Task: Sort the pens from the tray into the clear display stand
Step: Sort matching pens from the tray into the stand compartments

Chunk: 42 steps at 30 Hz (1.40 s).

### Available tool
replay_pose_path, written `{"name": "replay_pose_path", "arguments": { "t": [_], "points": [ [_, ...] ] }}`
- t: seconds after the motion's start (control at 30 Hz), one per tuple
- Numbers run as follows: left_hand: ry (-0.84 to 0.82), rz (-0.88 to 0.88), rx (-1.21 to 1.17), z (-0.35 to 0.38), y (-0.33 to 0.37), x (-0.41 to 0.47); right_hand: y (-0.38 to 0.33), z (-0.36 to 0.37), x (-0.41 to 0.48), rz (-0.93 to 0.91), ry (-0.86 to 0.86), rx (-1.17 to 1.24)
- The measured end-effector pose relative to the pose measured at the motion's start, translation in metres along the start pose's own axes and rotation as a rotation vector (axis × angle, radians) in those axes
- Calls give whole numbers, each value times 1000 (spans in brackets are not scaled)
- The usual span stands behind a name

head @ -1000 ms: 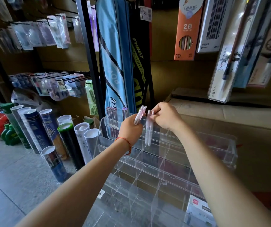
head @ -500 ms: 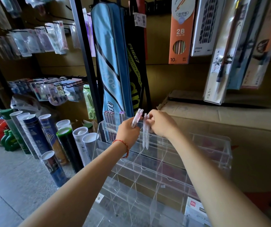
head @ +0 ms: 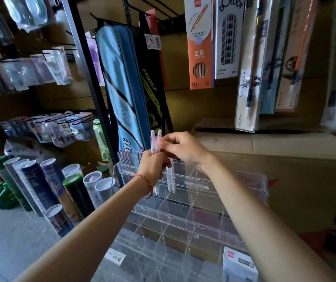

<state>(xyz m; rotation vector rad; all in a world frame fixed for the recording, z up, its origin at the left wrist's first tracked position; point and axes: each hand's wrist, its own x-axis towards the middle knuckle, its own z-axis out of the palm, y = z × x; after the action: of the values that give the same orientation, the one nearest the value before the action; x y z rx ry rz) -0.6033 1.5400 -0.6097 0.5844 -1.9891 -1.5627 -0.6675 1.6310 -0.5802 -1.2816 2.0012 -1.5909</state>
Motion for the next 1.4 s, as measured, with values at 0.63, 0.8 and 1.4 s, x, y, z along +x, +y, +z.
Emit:
{"name": "replay_pose_path", "arguments": {
  "t": [0.63,0.8,1.4],
  "points": [
    [-153,-19,161,1,7,-7,7,4,13,27,358,301],
    [-139,42,263,1,2,-5,5,6,14,3,378,269],
    [-82,103,423,-6,-26,3,48,-7,10,-154,373,-169]
  ]
}}
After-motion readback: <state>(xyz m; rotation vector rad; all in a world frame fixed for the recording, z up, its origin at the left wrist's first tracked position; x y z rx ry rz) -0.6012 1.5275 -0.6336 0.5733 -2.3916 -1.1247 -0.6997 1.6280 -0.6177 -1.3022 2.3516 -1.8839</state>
